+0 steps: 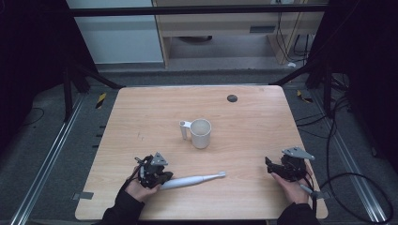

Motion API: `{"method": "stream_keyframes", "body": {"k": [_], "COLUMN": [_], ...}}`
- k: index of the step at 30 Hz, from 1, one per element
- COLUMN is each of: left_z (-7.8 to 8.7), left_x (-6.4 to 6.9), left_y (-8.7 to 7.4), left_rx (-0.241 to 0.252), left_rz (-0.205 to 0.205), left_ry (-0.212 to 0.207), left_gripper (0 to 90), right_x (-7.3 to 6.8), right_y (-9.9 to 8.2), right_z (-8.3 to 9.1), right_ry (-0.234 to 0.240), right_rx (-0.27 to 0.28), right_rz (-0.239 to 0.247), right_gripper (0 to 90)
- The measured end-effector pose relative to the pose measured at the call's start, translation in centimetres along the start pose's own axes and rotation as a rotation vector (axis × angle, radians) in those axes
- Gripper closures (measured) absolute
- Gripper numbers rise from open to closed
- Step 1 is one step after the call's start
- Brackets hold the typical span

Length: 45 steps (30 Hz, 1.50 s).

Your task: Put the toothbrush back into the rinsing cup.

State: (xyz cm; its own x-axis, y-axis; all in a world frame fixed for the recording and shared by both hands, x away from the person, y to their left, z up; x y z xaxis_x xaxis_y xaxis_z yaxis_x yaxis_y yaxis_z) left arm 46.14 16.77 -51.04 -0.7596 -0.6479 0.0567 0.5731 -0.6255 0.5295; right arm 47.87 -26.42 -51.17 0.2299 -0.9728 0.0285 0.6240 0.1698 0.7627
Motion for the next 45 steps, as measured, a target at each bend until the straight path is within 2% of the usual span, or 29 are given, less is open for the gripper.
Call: {"method": "stream_keyframes", "body": {"k": [23, 39, 45], "left_z": [0.6, 0.7, 1.2], "left_x": [1.8, 2.2, 1.7], "left_y": [-1.3, -1.7, -1.4], "left_rx": [-0.007, -0.004, 0.014], "left_rz": [-0.011, -0.012, 0.004], "left_ry": [-0.022, -0.026, -0.017], "left_gripper": [89.0, 88.5, 87.0], "right_x": [0.0, 0.1, 0.1], "right_y": [0.0, 0.0, 0.0], "right_z": [0.1, 0.1, 0.1], "right_ry": [-0.002, 0.000, -0.003], "right_rx": [0.000, 0.002, 0.005], "right_rz": [-0.002, 0.000, -0.002], "right_gripper": [19.4, 19.4, 19.4]}}
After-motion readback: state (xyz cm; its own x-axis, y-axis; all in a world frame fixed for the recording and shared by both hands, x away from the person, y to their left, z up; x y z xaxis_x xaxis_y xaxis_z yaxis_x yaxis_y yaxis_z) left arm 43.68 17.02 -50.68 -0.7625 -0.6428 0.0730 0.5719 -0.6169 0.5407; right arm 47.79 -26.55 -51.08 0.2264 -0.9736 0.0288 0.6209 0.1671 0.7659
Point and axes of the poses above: each handheld gripper's, and its own axes: z roughly backward along the jaws, y roughly out of its top, x roughly to its right, the point moved 4 cm from there along -z, roughly forward along the jaws, and after that the axes turned 4 degrees about -x, right-handed, at the moved point
